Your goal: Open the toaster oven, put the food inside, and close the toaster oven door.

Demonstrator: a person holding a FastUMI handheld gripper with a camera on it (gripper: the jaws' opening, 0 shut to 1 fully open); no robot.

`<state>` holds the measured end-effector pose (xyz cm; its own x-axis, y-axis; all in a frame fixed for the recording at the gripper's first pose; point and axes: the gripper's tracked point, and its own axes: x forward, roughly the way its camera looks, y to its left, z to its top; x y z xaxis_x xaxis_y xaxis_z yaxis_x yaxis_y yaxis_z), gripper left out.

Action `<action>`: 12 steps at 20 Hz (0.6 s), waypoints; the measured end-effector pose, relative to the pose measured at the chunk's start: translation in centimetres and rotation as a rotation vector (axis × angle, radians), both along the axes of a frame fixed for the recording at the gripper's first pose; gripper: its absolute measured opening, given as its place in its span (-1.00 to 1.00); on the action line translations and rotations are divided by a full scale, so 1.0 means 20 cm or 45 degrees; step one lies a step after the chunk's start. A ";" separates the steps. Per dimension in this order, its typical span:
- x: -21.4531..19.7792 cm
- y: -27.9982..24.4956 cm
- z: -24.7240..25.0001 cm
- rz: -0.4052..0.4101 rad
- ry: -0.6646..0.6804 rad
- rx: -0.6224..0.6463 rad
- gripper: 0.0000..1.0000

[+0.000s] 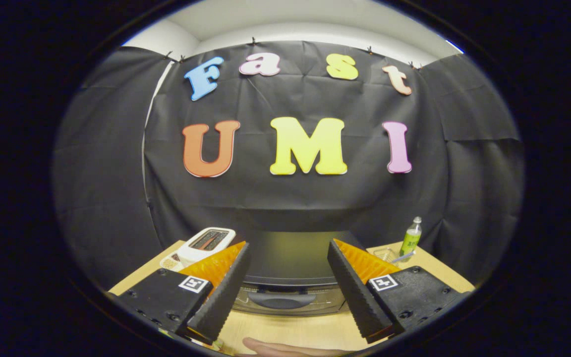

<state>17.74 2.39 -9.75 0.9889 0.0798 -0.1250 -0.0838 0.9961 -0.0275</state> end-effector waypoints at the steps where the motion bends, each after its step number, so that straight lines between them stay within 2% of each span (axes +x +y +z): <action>1: 0.05 0.02 -0.04 0.001 0.030 0.001 1.00; 5: 0.20 0.02 -0.29 -0.028 0.209 -0.073 1.00; 8: 0.22 0.02 -0.43 -0.029 0.318 -0.030 1.00; 12: 0.21 0.02 -0.47 -0.043 0.325 -0.049 1.00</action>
